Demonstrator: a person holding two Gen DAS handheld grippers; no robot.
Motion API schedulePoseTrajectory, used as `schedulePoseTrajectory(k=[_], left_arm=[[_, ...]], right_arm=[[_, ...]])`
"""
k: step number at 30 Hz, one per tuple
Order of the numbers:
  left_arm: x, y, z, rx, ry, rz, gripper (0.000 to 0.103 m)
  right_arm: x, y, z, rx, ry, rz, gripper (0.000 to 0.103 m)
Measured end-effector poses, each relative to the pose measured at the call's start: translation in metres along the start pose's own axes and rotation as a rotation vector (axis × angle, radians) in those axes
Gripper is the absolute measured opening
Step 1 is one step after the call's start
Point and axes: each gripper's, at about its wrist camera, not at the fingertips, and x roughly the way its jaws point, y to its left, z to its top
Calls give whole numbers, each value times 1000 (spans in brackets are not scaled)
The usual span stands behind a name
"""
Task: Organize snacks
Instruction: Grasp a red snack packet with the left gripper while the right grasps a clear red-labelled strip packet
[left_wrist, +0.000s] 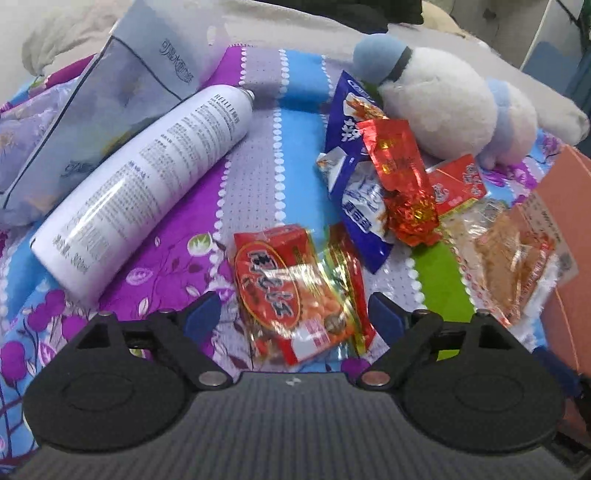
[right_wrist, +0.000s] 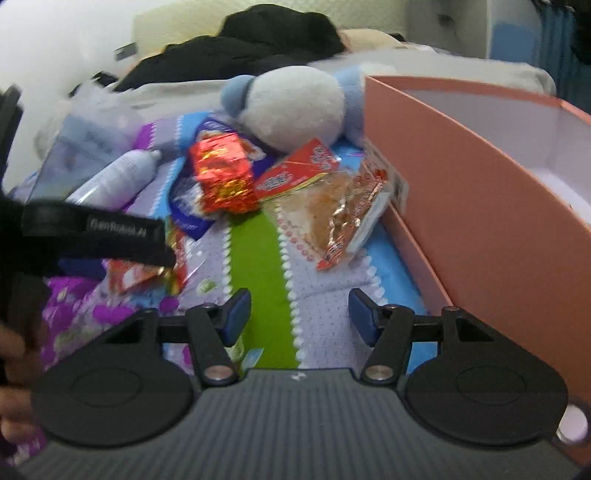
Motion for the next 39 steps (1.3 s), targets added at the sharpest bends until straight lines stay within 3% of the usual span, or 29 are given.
schedulePoseTrajectory(k=[8, 15, 19, 22, 24, 25, 29, 39], left_arm=[[13, -11, 10, 50, 8, 59, 90], [14, -14, 7, 104, -32, 42, 83], [8, -2, 4, 78, -62, 1, 75], [1, 8, -1, 63, -89, -11, 59], [-3, 15, -5, 39, -97, -48, 58], [-6, 17, -7, 30, -105, -57, 48], [-21, 27, -17, -24, -116, -100, 32], [-72, 26, -57, -130, -82, -182, 20]], right_arm=[[31, 1, 21, -1, -24, -79, 60], [49, -5, 25, -18, -32, -106, 37], [44, -10, 23, 2, -60, -71, 28], [38, -10, 18, 18, -78, -43, 26], [33, -9, 13, 25, -96, -29, 25], [30, -8, 11, 26, -106, -26, 25], [19, -4, 2, 24, -121, -7, 24], [-37, -18, -10, 31, -89, 10, 20]])
